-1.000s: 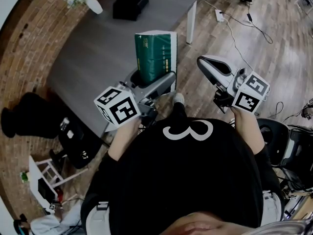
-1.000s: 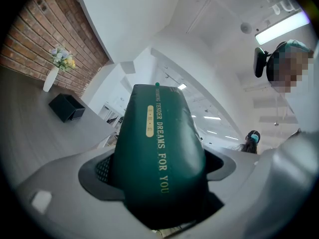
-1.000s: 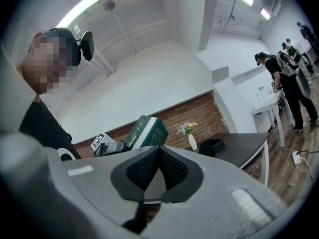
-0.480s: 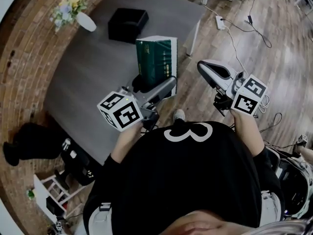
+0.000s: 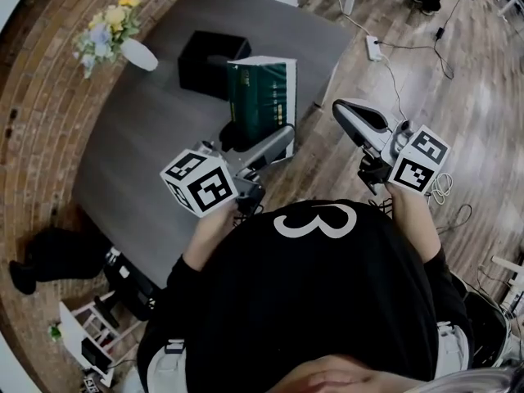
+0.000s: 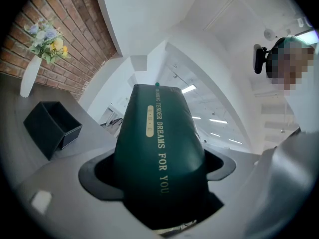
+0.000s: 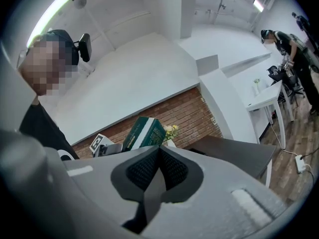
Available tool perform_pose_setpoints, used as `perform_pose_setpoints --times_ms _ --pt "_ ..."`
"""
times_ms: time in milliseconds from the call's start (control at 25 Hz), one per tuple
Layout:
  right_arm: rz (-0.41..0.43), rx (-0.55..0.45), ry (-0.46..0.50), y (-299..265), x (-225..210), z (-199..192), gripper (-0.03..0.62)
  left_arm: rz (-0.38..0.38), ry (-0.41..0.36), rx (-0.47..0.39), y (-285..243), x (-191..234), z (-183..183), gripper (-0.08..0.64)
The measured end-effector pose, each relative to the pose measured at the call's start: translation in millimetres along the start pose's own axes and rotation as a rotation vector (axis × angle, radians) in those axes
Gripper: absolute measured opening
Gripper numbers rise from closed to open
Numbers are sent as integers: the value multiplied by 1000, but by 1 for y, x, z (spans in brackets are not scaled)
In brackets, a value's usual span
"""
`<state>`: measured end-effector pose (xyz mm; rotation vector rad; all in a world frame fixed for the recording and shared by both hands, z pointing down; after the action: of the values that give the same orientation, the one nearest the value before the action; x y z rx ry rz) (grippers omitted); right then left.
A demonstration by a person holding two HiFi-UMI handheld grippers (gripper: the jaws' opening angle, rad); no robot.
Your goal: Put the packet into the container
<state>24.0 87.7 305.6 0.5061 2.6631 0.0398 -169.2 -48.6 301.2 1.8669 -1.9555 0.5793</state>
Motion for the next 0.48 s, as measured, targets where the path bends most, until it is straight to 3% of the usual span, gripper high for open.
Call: perform_pose_setpoints --times_ms 280,480 --pt "73 30 -39 -18 -57 13 2 77 13 -33 -37 22 6 477" --pt "186 88 -56 -43 -125 42 2 185 18 -101 -84 35 20 477"
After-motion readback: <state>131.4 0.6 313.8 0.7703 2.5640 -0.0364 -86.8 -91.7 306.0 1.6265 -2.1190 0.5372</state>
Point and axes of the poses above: the fingertips, and each gripper's own axes: y backward along the fingers, x to its left, z out of its top, the point moved 8 cm from there along y, backward along the fingers, and after that the axes turned 4 degrees about -x, right-handed, at the moved point
